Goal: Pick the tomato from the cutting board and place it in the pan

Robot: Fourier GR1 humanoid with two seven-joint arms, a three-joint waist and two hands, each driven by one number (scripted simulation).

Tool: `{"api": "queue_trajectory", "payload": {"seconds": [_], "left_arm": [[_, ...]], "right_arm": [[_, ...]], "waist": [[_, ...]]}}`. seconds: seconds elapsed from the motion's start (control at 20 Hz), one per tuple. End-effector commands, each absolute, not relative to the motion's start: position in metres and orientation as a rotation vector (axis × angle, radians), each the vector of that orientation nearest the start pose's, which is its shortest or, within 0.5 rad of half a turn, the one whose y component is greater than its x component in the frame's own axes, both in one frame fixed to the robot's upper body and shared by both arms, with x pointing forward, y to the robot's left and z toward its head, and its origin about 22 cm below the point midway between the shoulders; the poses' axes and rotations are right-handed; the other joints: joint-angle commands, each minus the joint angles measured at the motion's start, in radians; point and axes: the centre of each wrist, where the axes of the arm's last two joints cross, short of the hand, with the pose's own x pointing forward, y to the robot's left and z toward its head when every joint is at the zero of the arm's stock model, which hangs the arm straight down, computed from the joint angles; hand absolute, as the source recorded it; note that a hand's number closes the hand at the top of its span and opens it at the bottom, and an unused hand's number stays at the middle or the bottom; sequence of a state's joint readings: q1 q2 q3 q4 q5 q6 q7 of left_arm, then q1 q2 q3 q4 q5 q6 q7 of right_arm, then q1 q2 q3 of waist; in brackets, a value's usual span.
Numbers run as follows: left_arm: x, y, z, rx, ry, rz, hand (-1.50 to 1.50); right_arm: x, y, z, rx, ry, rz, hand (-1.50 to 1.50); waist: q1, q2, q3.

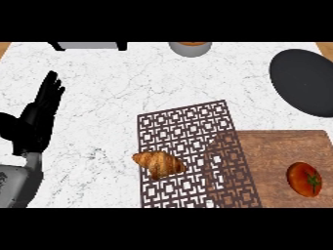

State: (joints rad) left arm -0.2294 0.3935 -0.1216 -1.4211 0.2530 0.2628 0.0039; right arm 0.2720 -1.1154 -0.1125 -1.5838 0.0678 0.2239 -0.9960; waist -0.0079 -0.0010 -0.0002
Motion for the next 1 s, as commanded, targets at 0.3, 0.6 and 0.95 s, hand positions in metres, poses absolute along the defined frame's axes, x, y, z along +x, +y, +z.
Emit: {"api": "queue_trajectory", "payload": {"seconds": [0.3,0.6,0.95], "left_arm": [[0.298,0.276,0.044,0.203,-1.598,-0.049,0.00],[0.284,0.278,0.036,0.197,-1.617,-0.059,0.00],[0.304,0.259,0.062,0.203,-1.606,-0.053,0.00]], "right_arm": [[0.207,-0.456,0.130,-0.126,-1.801,1.484,-1.50],[0.222,-0.431,0.099,-0.110,-1.758,1.571,-1.50],[0.225,-0.430,0.103,-0.166,-1.723,1.631,-1.50]], "waist": [[0.009,0.002,0.000],[0.018,0.002,0.000],[0.007,0.000,0.000]]}}
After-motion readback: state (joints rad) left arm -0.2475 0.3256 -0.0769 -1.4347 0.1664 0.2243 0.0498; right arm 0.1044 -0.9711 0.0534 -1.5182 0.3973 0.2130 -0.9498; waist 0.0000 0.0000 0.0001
